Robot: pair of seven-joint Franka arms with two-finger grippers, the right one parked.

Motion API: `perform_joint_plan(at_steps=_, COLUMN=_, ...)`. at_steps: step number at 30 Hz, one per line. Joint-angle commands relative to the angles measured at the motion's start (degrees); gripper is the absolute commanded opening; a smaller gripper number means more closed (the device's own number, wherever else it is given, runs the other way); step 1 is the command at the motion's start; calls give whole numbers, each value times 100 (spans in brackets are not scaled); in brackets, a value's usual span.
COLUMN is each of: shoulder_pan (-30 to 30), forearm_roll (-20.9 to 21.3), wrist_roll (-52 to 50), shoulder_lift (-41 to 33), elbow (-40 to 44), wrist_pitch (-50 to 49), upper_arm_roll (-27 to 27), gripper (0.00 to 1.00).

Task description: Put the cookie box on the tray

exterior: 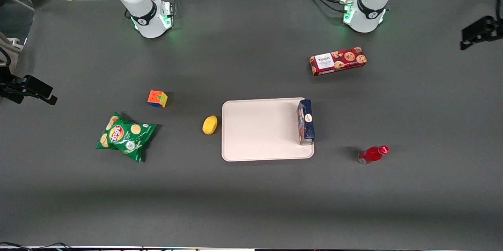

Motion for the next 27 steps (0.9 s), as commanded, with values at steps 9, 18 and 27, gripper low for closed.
perform_joint_plan(at_steps=9, shoulder_pan=-75, forearm_roll=-299, wrist_roll=92, shoulder_lift=-571, elbow=-1131, wrist_pitch=814, upper_arm_roll=-46, gripper=100)
perform_joint_plan(at_steps=18, shoulder_pan=-75, forearm_roll=-449, wrist_roll=92, shoulder_lift=-518, elbow=-981, wrist_pitch=823, upper_arm_roll=-46, gripper=100)
perform_joint_plan(at_steps=27, shoulder_pan=-84, forearm_roll=-440, wrist_roll=92, shoulder_lift=-466, elbow=-946, wrist_pitch=832, upper_arm_roll=-63, gripper=100)
